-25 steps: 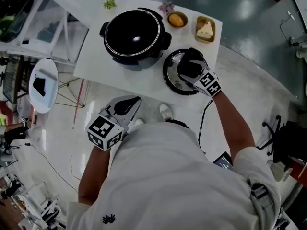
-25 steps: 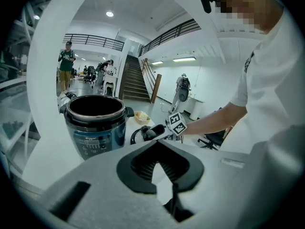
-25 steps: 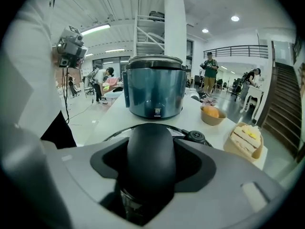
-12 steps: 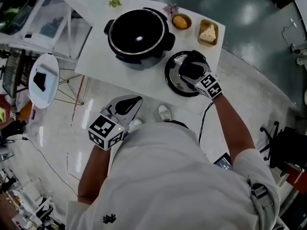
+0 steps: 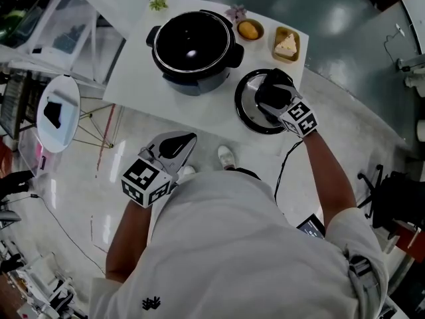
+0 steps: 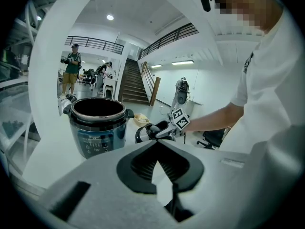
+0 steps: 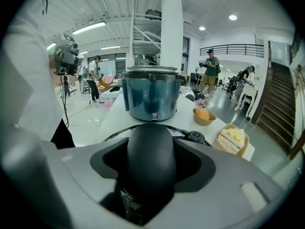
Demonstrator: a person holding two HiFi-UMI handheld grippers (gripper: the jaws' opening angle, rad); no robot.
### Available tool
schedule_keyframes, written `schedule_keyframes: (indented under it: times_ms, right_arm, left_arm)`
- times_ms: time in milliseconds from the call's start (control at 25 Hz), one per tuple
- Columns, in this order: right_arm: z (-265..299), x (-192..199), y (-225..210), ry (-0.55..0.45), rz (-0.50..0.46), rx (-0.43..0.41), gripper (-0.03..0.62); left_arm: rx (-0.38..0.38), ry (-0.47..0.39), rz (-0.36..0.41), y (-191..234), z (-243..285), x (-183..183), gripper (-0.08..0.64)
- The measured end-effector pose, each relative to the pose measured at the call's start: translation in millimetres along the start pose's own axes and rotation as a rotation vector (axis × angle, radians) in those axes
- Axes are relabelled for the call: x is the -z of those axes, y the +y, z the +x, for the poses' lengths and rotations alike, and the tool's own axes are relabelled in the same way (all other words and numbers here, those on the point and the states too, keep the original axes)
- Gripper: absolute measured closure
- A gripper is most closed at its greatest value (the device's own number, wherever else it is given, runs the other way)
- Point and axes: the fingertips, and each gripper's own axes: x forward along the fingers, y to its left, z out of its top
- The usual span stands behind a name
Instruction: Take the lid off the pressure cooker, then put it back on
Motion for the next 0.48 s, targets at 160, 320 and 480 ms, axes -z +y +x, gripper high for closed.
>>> schedule_keyframes:
  times_ms: [160, 320, 480]
  right_arm:
    - [-22.1, -8.0, 1.8, -0.002, 0.017, 0.017, 0.301]
    - [-47.8, -18.7, 6.2, -0.003, 0.038, 0.028, 0.301]
    - [-74.1, -35.5, 12.7, -0.003, 0.039, 0.036, 0.3]
  left_arm:
    - [0.025, -0.006, 0.015, -0.7, -4.9, -0.6, 0.552]
    - [0.056, -0.018, 0.032, -3.5, -7.7, -2.2, 0.552]
    - [0.086, -0.028, 0.052, -6.8, -10.2, -3.4, 0.552]
